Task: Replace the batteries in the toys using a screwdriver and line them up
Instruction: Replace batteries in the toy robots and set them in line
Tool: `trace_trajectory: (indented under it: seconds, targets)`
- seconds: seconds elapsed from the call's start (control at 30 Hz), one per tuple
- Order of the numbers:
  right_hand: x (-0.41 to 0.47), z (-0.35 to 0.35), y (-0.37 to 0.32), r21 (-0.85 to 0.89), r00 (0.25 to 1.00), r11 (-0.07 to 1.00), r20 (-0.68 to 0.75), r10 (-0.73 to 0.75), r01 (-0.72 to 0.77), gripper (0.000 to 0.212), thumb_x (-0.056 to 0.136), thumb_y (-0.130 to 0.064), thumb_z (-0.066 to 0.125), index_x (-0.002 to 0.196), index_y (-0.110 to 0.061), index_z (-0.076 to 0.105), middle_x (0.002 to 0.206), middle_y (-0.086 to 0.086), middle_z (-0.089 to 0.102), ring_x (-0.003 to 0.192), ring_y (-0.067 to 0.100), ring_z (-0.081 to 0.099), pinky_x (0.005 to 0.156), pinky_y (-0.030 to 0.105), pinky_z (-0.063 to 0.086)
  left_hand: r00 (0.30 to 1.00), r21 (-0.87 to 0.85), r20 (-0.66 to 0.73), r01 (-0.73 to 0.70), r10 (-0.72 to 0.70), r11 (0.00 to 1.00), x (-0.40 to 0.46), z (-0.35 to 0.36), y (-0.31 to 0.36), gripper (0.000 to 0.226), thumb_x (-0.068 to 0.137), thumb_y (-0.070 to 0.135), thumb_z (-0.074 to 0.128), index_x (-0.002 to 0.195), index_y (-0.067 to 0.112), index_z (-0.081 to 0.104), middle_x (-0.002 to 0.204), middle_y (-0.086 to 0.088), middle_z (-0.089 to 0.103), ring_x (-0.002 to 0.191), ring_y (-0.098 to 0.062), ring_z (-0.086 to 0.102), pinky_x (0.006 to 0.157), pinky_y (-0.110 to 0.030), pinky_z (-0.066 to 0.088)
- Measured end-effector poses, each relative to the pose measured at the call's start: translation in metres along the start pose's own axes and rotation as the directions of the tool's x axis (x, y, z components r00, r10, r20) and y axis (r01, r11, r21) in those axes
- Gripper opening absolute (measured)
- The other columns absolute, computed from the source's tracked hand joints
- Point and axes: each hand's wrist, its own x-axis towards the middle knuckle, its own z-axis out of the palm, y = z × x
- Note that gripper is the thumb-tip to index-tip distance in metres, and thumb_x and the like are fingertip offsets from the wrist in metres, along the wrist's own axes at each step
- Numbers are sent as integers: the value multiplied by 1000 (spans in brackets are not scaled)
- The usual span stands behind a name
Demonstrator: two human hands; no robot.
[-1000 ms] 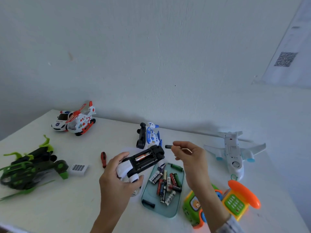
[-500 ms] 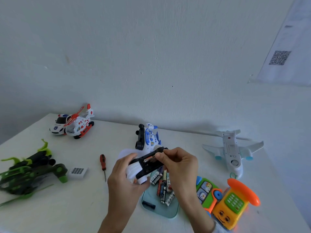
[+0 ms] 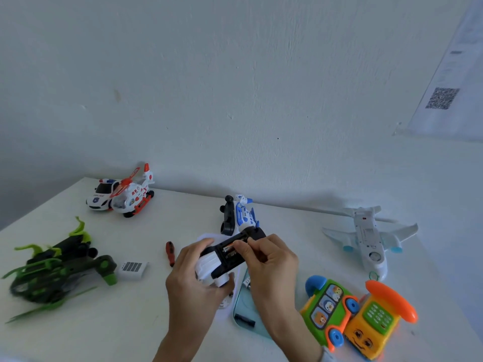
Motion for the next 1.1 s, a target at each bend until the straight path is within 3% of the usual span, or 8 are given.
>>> trace_trajectory:
  seconds: [0.07,0.2,0.37,0.5,0.63,0.8,1.0,1.1]
  targets:
    - [-3,17,2,-174,982,967,12,-187,186,25,84,-27,68,65,-11,68,63,-7,48,54,11,47,48,15,37,999,-30,-40,-4,2,1000,6,-11,-4,69,45,4,89,109,15,63,102,17,61,95,6,56,90,-26,49]
    - [-2,51,-5,-375,918,841,97,-383,391,38,90,-43,49,68,-18,69,65,-8,49,49,10,45,41,23,38,997,-11,-68,48,-48,999,19,-40,-28,76,45,1,92,113,21,62,100,7,64,92,2,58,73,-18,50]
    - [4,82,-17,51,920,998,391,5,-27,31,93,-47,50,67,-38,65,71,-13,52,64,4,51,62,20,39,982,32,-103,163,-159,986,36,-79,-72,74,46,-2,92,111,19,64,99,5,63,92,10,53,73,-3,41]
    - [-3,120,-8,-2,907,980,378,183,-197,37,93,-29,58,61,-11,58,60,3,50,55,5,40,58,31,38,945,40,-193,275,-263,961,46,-118,-109,72,47,-1,92,110,23,64,101,0,66,89,-17,60,73,-14,47]
    - [-27,175,11,-351,721,931,620,309,-97,18,89,-22,59,81,-11,70,84,3,68,67,6,51,64,24,42,908,26,-242,359,-342,933,57,-151,-137,69,48,-1,91,108,22,64,100,1,65,90,-20,59,75,-7,44]
    - [-49,240,26,-529,650,813,711,269,243,33,91,-22,57,124,-23,58,133,-5,44,119,15,43,96,26,41,919,6,-150,368,-363,930,78,-184,-163,70,49,4,92,111,21,64,106,-3,67,94,-22,62,75,-22,47]
    - [-45,274,32,-574,641,793,690,336,202,24,89,-19,60,113,-22,56,115,-6,56,105,12,50,88,24,45,919,-25,56,392,-391,919,112,-215,-183,67,49,11,92,98,41,59,91,18,67,80,-7,66,65,-20,55]
    - [-36,273,32,-567,747,823,539,390,-21,14,90,-30,62,101,-23,59,93,-10,59,81,6,55,70,21,50,906,-37,186,393,-380,919,129,-224,-186,63,50,9,92,99,36,62,84,16,70,78,0,66,59,-12,52]
